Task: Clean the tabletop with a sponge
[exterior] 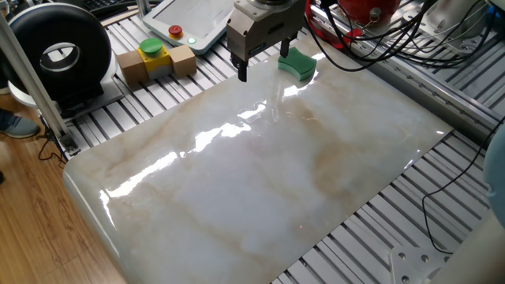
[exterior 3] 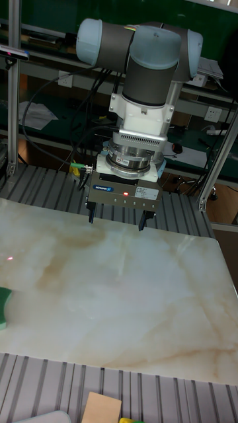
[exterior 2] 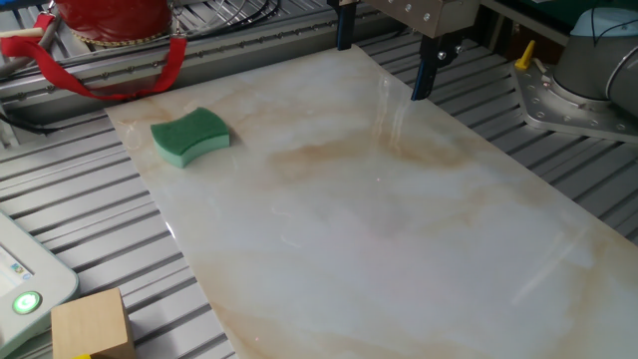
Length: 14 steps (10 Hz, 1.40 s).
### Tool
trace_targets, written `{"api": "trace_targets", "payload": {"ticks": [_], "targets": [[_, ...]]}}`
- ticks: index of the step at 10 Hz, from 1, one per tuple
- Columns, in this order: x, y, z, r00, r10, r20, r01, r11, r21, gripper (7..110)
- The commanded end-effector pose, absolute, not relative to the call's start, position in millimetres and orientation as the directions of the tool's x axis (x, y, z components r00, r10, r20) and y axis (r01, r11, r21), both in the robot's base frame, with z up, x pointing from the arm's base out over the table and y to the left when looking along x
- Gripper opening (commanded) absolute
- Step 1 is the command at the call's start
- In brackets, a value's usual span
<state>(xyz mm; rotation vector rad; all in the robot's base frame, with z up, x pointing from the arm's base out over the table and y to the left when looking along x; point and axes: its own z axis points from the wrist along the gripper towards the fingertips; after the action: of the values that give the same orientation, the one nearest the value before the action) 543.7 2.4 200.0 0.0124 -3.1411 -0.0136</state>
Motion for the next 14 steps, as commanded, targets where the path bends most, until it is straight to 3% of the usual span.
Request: {"api": "trace_targets", "payload": {"ticks": [1,2,3,14], "targets": [[569.3,7.9,201.2,-0.995,-0.012,-0.102,-0.014,1.0,0.021,109],[569.3,7.9,201.0,-0.995,-0.012,-0.102,-0.014,1.0,0.021,109],[569.3,8.2,201.0,-0.995,-0.011,-0.102,-0.014,1.0,0.023,7],[568.3,9.2,200.4,-0.995,-0.011,-0.099,-0.014,1.0,0.024,7]]}}
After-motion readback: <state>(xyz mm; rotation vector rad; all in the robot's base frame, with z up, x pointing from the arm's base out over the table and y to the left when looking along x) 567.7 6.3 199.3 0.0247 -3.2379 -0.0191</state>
